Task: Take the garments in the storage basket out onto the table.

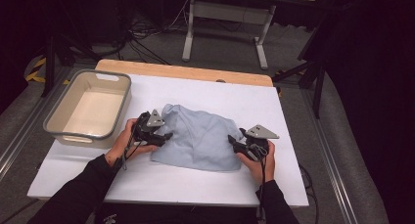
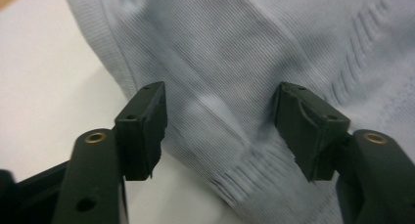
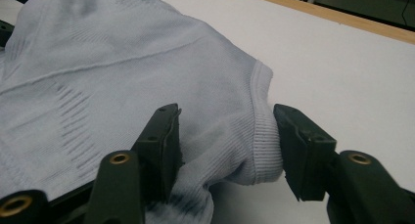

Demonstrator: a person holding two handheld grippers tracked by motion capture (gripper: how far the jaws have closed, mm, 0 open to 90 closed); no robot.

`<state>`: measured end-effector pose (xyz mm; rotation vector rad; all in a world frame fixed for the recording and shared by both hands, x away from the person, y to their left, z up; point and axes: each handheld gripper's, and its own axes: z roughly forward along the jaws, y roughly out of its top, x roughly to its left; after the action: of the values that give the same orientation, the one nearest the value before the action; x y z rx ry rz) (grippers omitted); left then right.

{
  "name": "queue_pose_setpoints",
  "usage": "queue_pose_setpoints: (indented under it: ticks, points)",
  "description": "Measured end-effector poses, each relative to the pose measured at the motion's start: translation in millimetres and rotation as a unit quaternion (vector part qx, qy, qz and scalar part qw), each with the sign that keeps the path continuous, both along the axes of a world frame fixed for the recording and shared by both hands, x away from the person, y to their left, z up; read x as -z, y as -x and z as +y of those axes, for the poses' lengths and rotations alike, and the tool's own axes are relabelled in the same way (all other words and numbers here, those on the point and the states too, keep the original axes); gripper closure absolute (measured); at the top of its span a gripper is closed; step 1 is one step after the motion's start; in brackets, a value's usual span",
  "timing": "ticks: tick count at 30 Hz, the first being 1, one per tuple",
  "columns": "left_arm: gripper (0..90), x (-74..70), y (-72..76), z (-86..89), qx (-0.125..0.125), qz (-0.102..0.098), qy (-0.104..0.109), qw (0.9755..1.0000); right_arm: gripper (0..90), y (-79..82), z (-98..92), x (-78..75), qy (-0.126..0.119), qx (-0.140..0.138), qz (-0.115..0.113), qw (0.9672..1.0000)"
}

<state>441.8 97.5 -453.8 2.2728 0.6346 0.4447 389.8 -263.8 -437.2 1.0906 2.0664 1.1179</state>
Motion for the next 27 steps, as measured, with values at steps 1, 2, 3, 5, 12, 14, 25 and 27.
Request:
queue_pose_setpoints:
  ticks: [1, 2, 3, 5, 12, 14, 25, 27]
  points:
    - [43.2, 1.3, -0.4, -0.9, 0.004, 0.003, -0.002, 1.0, 49.2, -0.4, -0.1, 0.4, 0.0, -0.001, 0.001, 1.0]
    - [45.4, 1.6, -0.7, -1.2, 0.008, 0.005, -0.001, 1.0, 51.1, -0.7, -0.2, 0.8, -0.002, -0.003, 0.005, 1.0]
    - [47.9, 1.8, -0.9, -1.3, 0.012, 0.007, -0.001, 0.9999, 53.0, -0.9, -0.2, 1.2, -0.004, -0.003, 0.007, 1.0]
    - [53.6, 2.1, -0.7, -1.4, 0.022, 0.011, -0.001, 0.9997, 56.7, -1.1, -0.1, 1.7, -0.005, -0.007, 0.01, 0.9999]
    - [73.3, 3.6, 1.6, -3.5, 0.033, 0.013, 0.0, 0.9994, 69.8, 4.4, 3.6, -1.6, -0.01, -0.024, -0.002, 0.9997]
    - [79.4, 3.1, 1.8, -3.7, 0.037, 0.01, -0.003, 0.9993, 70.5, 5.4, 4.0, -2.5, -0.01, -0.026, -0.007, 0.9996]
    - [88.9, -16.6, 12.7, 2.4, 0.05, -0.035, -0.002, 0.9981, 71.2, 19.6, 9.8, -23.5, -0.023, -0.036, -0.057, 0.9975]
    - [88.9, -23.9, 17.5, 5.1, 0.052, -0.048, 0.009, 0.9975, 71.3, 23.9, 12.1, -27.1, -0.022, -0.041, -0.068, 0.9966]
